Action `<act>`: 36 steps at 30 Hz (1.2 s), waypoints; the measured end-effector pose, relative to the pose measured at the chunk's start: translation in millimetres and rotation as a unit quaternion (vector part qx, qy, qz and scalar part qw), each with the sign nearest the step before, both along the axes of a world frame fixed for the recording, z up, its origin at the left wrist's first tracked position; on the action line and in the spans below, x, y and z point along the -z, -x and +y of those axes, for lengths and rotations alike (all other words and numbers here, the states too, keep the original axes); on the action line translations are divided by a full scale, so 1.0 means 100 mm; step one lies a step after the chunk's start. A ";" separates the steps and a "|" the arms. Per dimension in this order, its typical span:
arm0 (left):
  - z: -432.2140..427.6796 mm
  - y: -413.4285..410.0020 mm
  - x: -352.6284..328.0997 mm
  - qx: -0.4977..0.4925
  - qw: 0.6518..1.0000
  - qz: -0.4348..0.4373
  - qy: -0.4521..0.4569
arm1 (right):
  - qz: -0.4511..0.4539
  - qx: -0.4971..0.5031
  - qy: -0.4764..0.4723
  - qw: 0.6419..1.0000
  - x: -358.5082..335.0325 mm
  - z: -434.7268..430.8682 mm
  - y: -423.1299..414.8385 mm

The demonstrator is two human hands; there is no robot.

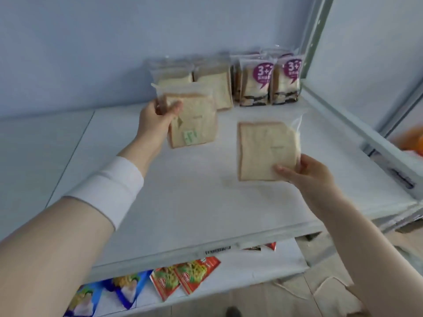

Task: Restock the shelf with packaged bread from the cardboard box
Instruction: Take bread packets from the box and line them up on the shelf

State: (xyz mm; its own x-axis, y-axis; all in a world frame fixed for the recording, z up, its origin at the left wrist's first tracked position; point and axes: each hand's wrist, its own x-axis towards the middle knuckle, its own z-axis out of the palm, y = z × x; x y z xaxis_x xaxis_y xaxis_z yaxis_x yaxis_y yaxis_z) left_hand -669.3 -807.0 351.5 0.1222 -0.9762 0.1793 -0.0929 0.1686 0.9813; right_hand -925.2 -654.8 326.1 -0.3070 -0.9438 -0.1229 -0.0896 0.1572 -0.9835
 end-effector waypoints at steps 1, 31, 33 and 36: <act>-0.18 -0.03 0.02 -0.010 1.000 0.016 -0.004 | -0.012 -0.004 0.003 1.000 0.02 -0.25 -0.03; -1.03 -0.20 0.28 -0.196 0.945 -0.250 0.078 | 0.352 0.097 0.015 0.931 0.19 -1.90 -0.61; -0.67 -0.13 0.17 -0.164 0.897 -0.386 0.141 | 0.411 0.100 -0.009 0.906 0.15 -1.50 -0.59; -0.13 0.15 0.04 0.001 0.795 -0.548 0.262 | 0.499 0.086 -0.048 0.861 0.11 -0.88 -0.46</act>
State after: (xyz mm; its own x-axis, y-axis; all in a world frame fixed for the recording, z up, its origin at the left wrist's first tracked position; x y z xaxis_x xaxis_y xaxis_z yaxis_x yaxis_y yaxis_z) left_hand -684.0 -820.5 348.0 -0.3881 -0.7326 0.5592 -0.8425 0.5279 0.1069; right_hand -879.5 -742.7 315.4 -0.4385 -0.8743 0.2080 -0.8502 0.3286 -0.4114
